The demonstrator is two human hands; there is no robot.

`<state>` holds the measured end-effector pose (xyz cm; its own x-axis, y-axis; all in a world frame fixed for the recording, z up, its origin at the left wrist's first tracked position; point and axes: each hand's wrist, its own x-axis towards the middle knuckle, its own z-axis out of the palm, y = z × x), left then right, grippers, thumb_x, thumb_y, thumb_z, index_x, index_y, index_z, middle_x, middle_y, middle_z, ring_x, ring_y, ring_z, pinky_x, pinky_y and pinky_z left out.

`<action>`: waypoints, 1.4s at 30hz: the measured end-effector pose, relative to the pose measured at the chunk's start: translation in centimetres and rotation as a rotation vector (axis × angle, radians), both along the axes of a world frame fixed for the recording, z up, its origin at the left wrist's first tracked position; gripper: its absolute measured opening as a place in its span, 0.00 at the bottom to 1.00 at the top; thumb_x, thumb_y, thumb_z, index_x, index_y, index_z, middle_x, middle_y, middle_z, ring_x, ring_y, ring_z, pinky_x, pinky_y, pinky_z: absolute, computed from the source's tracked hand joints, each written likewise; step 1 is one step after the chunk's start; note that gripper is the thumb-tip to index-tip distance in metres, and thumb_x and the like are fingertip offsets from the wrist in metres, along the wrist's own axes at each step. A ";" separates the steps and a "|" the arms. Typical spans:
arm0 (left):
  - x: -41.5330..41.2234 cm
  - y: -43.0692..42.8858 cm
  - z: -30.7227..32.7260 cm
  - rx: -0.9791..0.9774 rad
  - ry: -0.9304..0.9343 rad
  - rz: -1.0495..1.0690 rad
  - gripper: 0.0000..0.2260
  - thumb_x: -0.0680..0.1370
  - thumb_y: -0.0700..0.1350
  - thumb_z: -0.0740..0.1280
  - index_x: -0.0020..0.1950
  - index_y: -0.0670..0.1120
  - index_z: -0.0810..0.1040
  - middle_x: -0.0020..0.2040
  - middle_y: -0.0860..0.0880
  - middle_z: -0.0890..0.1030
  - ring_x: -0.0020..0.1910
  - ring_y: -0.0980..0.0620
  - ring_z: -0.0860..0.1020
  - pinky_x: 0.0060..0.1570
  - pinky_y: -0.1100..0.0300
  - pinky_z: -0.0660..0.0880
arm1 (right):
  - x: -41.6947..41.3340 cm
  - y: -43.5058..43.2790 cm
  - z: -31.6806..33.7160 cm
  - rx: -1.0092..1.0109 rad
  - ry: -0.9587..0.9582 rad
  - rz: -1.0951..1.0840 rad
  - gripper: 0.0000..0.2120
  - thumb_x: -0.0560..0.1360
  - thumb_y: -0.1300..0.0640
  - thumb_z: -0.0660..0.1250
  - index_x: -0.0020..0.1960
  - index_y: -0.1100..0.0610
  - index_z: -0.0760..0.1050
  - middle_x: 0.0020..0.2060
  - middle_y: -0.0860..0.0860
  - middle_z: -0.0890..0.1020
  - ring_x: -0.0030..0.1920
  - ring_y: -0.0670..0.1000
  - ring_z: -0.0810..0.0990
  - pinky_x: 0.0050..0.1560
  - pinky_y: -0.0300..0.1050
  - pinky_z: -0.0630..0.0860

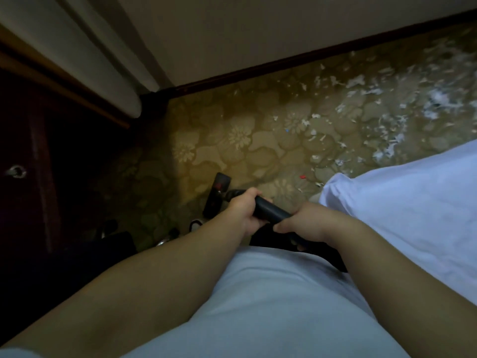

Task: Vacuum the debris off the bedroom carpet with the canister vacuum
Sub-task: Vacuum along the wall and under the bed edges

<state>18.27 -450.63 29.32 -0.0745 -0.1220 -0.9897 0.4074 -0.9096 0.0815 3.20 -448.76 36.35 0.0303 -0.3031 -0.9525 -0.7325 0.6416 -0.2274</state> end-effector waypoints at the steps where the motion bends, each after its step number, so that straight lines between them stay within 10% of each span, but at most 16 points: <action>1: -2.2 -0.2 0.1 -0.004 0.013 -0.033 0.06 0.81 0.43 0.66 0.51 0.40 0.74 0.43 0.42 0.77 0.42 0.46 0.78 0.51 0.46 0.77 | -1.9 0.1 0.7 0.006 0.009 -0.020 0.19 0.75 0.47 0.76 0.48 0.64 0.85 0.37 0.59 0.88 0.33 0.56 0.84 0.43 0.49 0.81; 10: -16.7 -0.9 0.9 -0.051 0.117 -0.476 0.10 0.79 0.45 0.66 0.58 0.42 0.75 0.50 0.41 0.79 0.44 0.43 0.79 0.33 0.50 0.81 | -13.8 3.3 6.2 -0.042 0.077 -0.309 0.15 0.77 0.49 0.75 0.48 0.62 0.83 0.33 0.57 0.86 0.31 0.55 0.85 0.39 0.44 0.79; 15: -20.2 -3.7 3.0 -0.148 0.114 -0.690 0.08 0.79 0.45 0.63 0.46 0.41 0.76 0.40 0.43 0.78 0.39 0.44 0.76 0.28 0.55 0.78 | -16.3 3.4 7.1 -0.161 0.038 -0.443 0.13 0.79 0.50 0.74 0.50 0.58 0.74 0.38 0.59 0.85 0.34 0.57 0.84 0.39 0.46 0.80; 21: -20.9 -9.7 4.6 -0.291 0.007 -0.758 0.11 0.78 0.46 0.67 0.57 0.41 0.76 0.49 0.42 0.79 0.44 0.43 0.78 0.42 0.50 0.78 | -16.0 -0.1 5.9 -0.256 0.016 -0.555 0.29 0.68 0.37 0.76 0.61 0.54 0.78 0.45 0.58 0.86 0.43 0.58 0.88 0.54 0.55 0.84; 30: -16.4 -25.9 3.2 -0.422 -0.059 -0.772 0.10 0.80 0.45 0.68 0.57 0.40 0.76 0.44 0.42 0.80 0.40 0.45 0.80 0.32 0.53 0.77 | -11.5 -15.2 3.3 -0.300 -0.035 -0.698 0.20 0.76 0.43 0.75 0.52 0.60 0.82 0.42 0.59 0.88 0.44 0.61 0.89 0.44 0.49 0.81; 34: -13.0 -36.1 0.8 -0.376 -0.141 -0.824 0.22 0.74 0.50 0.72 0.64 0.42 0.76 0.50 0.41 0.83 0.44 0.41 0.82 0.43 0.46 0.82 | -6.7 -24.3 1.7 -0.296 -0.045 -0.762 0.24 0.73 0.38 0.75 0.54 0.58 0.82 0.47 0.58 0.87 0.47 0.61 0.88 0.53 0.55 0.83; 42: -8.4 -47.1 0.1 -0.252 -0.054 -0.995 0.07 0.78 0.44 0.68 0.44 0.41 0.79 0.40 0.43 0.80 0.40 0.44 0.78 0.47 0.49 0.79 | -0.9 -34.4 1.2 -0.232 -0.014 -0.867 0.18 0.76 0.42 0.74 0.51 0.57 0.80 0.47 0.58 0.87 0.45 0.59 0.88 0.49 0.55 0.84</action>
<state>9.83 -497.78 29.40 -0.2113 -0.2341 -0.9490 -0.5312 -0.7875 0.3125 2.34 -483.13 37.53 -0.2877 -0.4092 -0.8659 -0.0080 0.9051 -0.4251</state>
